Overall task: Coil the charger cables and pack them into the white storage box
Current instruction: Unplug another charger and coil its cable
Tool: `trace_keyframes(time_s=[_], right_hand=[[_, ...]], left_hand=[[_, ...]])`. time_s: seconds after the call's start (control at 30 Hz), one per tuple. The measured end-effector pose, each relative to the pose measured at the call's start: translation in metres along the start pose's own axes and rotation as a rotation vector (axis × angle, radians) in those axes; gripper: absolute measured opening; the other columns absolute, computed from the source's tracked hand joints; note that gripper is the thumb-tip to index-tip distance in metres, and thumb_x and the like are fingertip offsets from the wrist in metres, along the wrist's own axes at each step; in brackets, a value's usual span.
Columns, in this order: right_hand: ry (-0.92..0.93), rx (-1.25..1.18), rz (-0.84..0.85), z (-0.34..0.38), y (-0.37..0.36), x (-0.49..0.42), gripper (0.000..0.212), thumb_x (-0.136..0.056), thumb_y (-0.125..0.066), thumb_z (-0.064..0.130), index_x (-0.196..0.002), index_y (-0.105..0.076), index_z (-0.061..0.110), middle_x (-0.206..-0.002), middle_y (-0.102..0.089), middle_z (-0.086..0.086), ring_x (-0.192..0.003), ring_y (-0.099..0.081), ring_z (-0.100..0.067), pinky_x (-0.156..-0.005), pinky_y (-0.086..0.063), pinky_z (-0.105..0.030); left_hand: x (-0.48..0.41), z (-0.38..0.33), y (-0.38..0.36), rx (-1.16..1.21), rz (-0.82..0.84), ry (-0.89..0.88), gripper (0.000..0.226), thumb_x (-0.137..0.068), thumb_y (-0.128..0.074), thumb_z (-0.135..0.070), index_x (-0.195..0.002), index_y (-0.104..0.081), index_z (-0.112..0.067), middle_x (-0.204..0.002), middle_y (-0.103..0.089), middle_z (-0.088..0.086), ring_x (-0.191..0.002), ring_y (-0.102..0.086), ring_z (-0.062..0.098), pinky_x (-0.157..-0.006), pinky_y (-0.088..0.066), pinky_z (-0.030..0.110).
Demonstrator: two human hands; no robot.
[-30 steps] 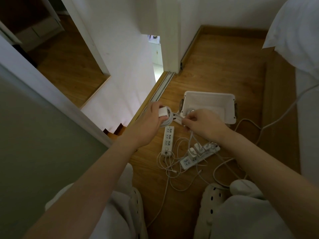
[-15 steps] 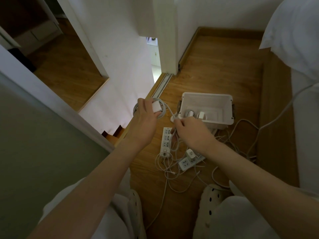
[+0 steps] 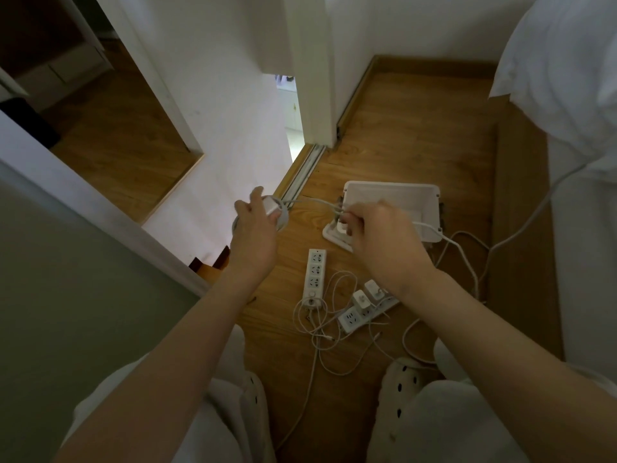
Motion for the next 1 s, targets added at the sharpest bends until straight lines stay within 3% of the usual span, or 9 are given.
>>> trace_keyframes(time_s=[0.17,0.33,0.43,0.53,0.63,0.77,0.9,0.97,1.0], right_hand=[[0.048,-0.196,0.048,0.008,0.004,0.012,0.021,-0.094,-0.051,0.02,-0.096,-0.071,0.017,-0.088,-0.068,0.003,-0.074,-0.061,-0.012,-0.065,-0.044,-0.009],[0.032,-0.046,0.454,0.006,-0.039,0.027,0.024,-0.096,-0.049,0.021,-0.11,-0.068,0.02,-0.091,-0.069,0.002,-0.064,-0.057,-0.009,-0.06,-0.049,-0.021],[-0.099,-0.053,0.54,-0.008,-0.058,0.023,0.027,-0.096,-0.048,0.013,-0.118,-0.063,0.019,-0.099,-0.067,0.002,-0.077,-0.06,-0.008,-0.071,-0.052,-0.023],[-0.251,-0.252,0.427,-0.013,-0.054,0.015,0.035,-0.095,-0.047,0.007,-0.129,-0.048,0.013,-0.1,-0.059,0.0,-0.087,-0.059,-0.014,-0.075,-0.052,-0.026],[-0.379,-0.408,0.242,-0.016,-0.042,0.008,0.049,-0.092,-0.053,0.008,-0.136,-0.03,0.006,-0.121,-0.054,-0.01,-0.109,-0.055,-0.022,-0.084,-0.042,-0.026],[-0.451,-0.264,0.245,-0.025,-0.031,0.005,0.047,-0.092,-0.055,0.02,-0.131,-0.036,0.001,-0.114,-0.054,-0.012,-0.095,-0.056,-0.022,-0.071,-0.045,-0.023],[-0.208,0.2,0.244,-0.019,-0.02,0.012,0.025,-0.096,-0.045,0.026,-0.11,-0.06,0.01,-0.105,-0.064,-0.005,-0.09,-0.062,-0.021,-0.079,-0.054,-0.038],[-0.066,0.065,0.133,-0.008,-0.015,0.014,0.023,-0.094,-0.048,0.014,-0.116,-0.055,0.014,-0.114,-0.058,0.001,-0.099,-0.058,-0.015,-0.085,-0.051,-0.031],[0.011,-0.015,0.103,-0.004,-0.015,0.013,0.037,-0.091,-0.051,0.004,-0.126,-0.048,0.015,-0.124,-0.052,0.001,-0.109,-0.054,-0.014,-0.091,-0.047,-0.026]], left_hand=[[-0.011,0.016,0.007,0.077,0.042,0.179,0.036,-0.098,-0.04,-0.017,-0.133,-0.034,-0.017,-0.128,-0.031,0.014,-0.101,-0.053,0.028,-0.076,-0.052,0.029],[-0.022,0.019,0.011,0.532,0.005,0.371,0.034,-0.102,-0.03,-0.029,-0.129,-0.04,-0.01,-0.114,-0.048,0.013,-0.082,-0.053,0.018,-0.055,-0.048,0.021],[-0.019,-0.001,0.02,0.766,0.052,0.286,0.031,-0.103,-0.029,-0.029,-0.12,-0.045,-0.009,-0.091,-0.053,0.002,-0.069,-0.051,0.01,-0.045,-0.045,0.012],[-0.006,-0.023,0.029,0.548,0.095,-0.048,0.022,-0.103,-0.026,-0.03,-0.116,-0.042,-0.022,-0.098,-0.047,-0.003,-0.082,-0.051,0.005,-0.06,-0.045,0.011],[0.005,-0.025,0.028,0.197,0.176,-0.293,0.029,-0.101,-0.031,-0.025,-0.13,-0.037,-0.025,-0.111,-0.033,-0.001,-0.085,-0.047,0.005,-0.069,-0.041,0.012],[0.017,-0.026,0.02,-0.051,0.24,-0.476,0.038,-0.1,-0.037,-0.021,-0.138,-0.034,-0.024,-0.115,-0.033,0.001,-0.096,-0.047,0.012,-0.081,-0.049,0.026],[0.017,-0.024,0.017,-0.215,0.257,-0.525,0.036,-0.099,-0.042,-0.017,-0.133,-0.036,-0.025,-0.123,-0.039,0.007,-0.104,-0.052,0.017,-0.075,-0.047,0.022],[0.02,-0.025,0.017,-0.271,0.284,-0.559,0.039,-0.097,-0.044,-0.016,-0.135,-0.035,-0.024,-0.128,-0.039,0.009,-0.107,-0.053,0.019,-0.077,-0.046,0.022],[0.022,-0.027,0.018,-0.274,0.302,-0.58,0.041,-0.097,-0.044,-0.017,-0.136,-0.035,-0.023,-0.13,-0.038,0.01,-0.109,-0.053,0.02,-0.08,-0.047,0.023]])
Point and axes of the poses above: each hand's wrist, its own x-axis away from the middle knuckle, its own y-axis out of the back of the hand, z = x × y, the point moved 2 cm from there along -x, towards the middle knuckle
